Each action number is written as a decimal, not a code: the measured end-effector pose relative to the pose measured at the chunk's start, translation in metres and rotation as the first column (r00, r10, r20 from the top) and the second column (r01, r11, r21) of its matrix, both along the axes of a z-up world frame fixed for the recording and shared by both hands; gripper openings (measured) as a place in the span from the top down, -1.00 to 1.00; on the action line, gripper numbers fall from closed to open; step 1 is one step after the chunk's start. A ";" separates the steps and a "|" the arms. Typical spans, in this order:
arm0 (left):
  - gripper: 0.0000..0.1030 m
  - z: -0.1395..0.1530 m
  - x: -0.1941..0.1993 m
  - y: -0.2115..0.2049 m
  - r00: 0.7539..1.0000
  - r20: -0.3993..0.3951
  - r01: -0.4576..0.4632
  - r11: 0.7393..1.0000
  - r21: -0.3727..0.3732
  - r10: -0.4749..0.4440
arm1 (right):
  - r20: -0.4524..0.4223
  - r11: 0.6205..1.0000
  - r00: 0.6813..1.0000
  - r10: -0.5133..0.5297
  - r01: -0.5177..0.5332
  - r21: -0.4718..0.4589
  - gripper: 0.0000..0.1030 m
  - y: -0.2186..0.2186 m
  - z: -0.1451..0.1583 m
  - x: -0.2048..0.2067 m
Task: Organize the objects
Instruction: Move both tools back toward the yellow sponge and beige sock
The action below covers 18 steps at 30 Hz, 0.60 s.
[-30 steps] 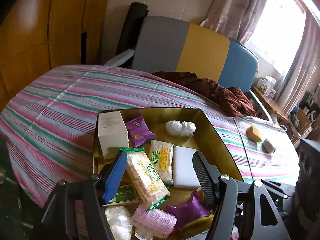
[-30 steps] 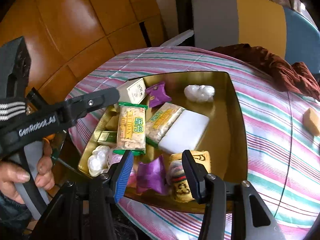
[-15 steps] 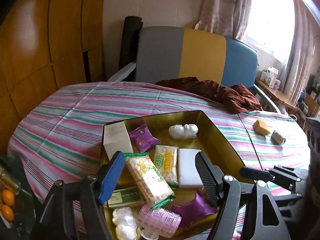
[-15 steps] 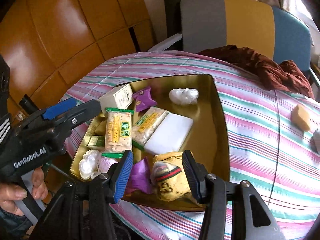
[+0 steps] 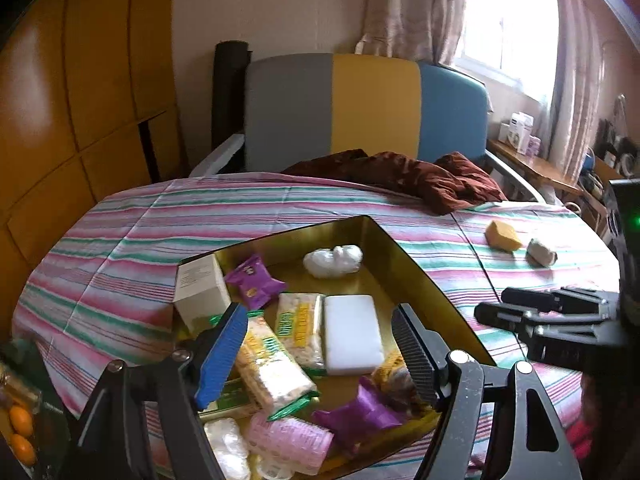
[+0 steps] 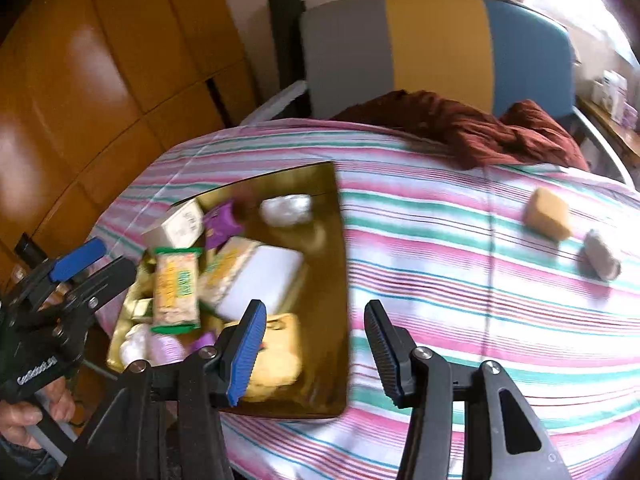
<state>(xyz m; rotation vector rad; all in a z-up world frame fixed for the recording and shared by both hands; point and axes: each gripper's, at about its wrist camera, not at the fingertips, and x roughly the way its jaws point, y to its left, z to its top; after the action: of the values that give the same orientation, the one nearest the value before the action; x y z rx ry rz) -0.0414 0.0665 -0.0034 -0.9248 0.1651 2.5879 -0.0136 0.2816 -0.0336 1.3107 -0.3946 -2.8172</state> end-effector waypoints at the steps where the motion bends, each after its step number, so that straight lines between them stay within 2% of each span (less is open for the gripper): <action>1: -0.46 0.000 0.000 0.003 1.000 0.000 0.008 1.000 -0.003 -0.008 | 0.002 1.000 1.000 -0.013 0.013 -0.002 0.00 0.006 0.000 0.001; 11: -0.47 0.000 0.006 0.041 0.994 -0.004 0.109 0.993 -0.043 -0.109 | 0.058 0.988 0.986 -0.154 0.153 0.020 0.00 0.067 -0.004 0.011; 18: -0.48 0.000 0.010 0.074 0.981 -0.004 0.196 0.979 -0.063 -0.196 | 0.100 0.959 0.954 -0.283 0.283 0.022 0.00 0.129 -0.005 0.026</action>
<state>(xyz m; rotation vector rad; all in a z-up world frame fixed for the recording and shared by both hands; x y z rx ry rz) -0.0316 0.1405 -0.0029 -0.8702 0.3249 2.4178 0.0129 0.4106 -0.0389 1.5179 -0.6239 -2.9852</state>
